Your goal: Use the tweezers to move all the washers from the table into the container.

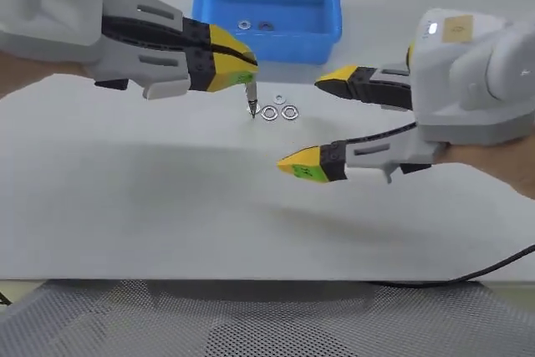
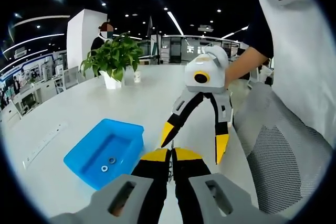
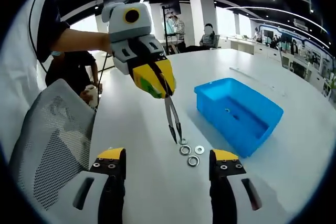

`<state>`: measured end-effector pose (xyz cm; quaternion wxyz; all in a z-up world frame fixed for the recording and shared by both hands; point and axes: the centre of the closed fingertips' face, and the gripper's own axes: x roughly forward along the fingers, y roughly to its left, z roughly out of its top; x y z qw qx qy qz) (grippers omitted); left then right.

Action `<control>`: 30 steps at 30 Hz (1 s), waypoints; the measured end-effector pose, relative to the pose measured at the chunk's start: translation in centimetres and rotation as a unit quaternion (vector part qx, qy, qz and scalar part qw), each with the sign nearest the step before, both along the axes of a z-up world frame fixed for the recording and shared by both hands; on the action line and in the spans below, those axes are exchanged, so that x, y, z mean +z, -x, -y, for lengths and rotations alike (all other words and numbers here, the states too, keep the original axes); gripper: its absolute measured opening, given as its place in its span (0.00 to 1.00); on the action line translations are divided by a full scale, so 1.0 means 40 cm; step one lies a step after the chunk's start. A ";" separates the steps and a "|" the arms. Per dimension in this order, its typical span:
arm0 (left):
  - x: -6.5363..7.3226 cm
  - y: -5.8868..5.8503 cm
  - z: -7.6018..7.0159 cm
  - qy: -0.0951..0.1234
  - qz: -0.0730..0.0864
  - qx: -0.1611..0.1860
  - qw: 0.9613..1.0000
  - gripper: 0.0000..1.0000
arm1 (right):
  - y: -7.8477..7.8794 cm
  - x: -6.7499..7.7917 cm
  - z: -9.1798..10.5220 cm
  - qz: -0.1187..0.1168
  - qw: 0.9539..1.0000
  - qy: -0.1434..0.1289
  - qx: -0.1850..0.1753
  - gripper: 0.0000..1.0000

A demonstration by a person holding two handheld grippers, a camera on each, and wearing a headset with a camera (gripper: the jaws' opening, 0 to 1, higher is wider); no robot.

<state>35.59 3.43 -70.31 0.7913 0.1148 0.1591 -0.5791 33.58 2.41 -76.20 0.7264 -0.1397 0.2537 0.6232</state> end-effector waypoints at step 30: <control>0.003 -0.018 0.027 -0.003 0.025 -0.020 0.999 0.05 | 0.023 -0.039 -0.054 -0.009 0.999 0.016 0.041 0.62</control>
